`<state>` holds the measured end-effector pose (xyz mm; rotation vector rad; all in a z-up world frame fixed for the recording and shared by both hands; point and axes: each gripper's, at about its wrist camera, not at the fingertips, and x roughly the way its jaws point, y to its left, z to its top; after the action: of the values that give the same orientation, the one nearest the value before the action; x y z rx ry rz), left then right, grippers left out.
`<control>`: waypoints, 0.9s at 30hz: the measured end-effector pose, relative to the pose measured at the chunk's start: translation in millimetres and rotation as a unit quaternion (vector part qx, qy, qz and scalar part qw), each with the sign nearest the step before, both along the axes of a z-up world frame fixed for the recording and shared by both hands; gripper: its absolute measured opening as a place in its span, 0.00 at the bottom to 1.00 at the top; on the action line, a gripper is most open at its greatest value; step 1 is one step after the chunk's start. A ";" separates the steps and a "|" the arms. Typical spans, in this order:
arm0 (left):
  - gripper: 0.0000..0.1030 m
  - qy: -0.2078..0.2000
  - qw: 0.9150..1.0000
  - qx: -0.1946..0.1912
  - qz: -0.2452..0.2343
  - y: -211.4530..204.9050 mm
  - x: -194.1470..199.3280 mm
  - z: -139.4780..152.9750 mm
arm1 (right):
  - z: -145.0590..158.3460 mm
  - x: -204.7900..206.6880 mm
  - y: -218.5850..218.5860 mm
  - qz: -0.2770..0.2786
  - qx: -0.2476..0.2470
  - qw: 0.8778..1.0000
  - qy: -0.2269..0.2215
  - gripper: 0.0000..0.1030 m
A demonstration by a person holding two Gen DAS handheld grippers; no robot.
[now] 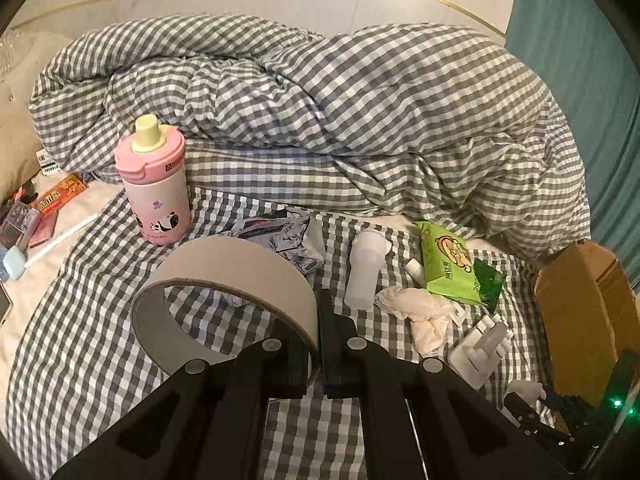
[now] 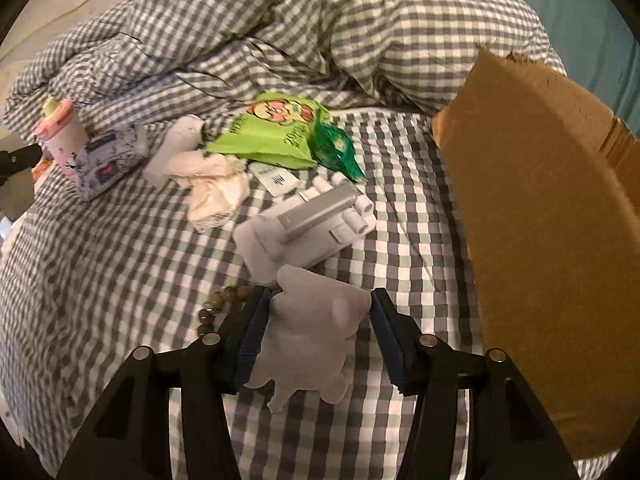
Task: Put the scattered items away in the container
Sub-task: 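Carry the tape roll and bear figurine over the cardboard box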
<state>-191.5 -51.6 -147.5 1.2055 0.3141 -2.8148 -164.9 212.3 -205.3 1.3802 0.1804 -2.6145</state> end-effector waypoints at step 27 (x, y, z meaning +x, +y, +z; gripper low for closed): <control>0.03 0.055 0.996 -0.042 -0.051 56.2 93.7 91.5 | 130.3 84.1 12.3 0.032 -0.042 0.992 0.112 0.50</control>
<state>-97.8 4.5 -56.0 1.0833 0.1415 -2.9552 -80.9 224.5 -75.0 1.0343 0.1383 -2.6861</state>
